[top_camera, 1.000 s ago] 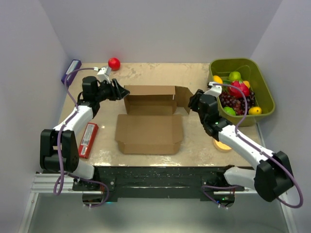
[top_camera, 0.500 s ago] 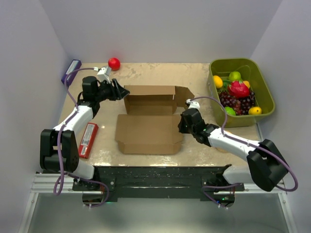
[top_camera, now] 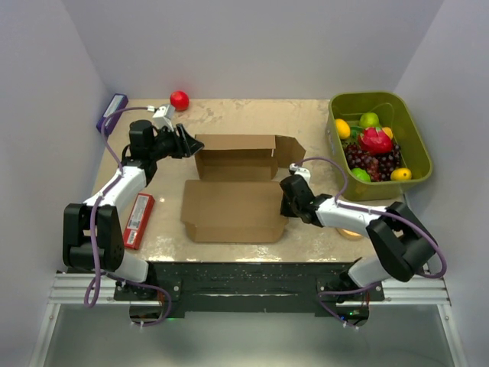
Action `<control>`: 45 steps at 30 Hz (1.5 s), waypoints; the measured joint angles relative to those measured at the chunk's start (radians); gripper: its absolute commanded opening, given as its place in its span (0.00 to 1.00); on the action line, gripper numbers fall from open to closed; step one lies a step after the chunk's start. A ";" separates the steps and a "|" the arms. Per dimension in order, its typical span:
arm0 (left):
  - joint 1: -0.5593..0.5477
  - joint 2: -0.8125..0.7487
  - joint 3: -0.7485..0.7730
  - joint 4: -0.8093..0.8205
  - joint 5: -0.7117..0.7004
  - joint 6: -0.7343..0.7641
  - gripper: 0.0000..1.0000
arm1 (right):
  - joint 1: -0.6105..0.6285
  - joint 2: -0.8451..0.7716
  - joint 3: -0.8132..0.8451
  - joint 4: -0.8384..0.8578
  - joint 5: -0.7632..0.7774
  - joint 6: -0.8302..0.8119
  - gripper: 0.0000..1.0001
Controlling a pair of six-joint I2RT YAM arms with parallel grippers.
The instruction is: Fold the paper box
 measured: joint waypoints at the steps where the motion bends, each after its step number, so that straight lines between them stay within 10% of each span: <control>1: 0.000 0.000 0.000 0.000 0.000 0.000 0.51 | 0.000 0.002 0.001 0.001 0.003 0.005 0.00; 12: -0.001 -0.005 -0.001 -0.005 0.002 0.000 0.51 | -0.019 -0.068 0.101 -0.158 0.022 -0.002 0.57; 23: -0.001 -0.011 -0.002 -0.013 0.002 0.000 0.51 | -0.199 -0.112 0.289 -0.137 0.078 -0.138 0.66; 29: -0.001 -0.013 -0.002 -0.018 0.002 0.000 0.51 | -0.218 0.021 0.297 -0.062 0.089 -0.200 0.61; 38: -0.001 -0.013 -0.003 -0.019 0.001 0.001 0.51 | -0.221 0.070 0.299 0.014 0.053 -0.278 0.07; 45: -0.008 -0.013 -0.003 -0.019 -0.005 0.007 0.51 | -0.213 0.063 0.329 -0.014 -0.012 -0.313 0.00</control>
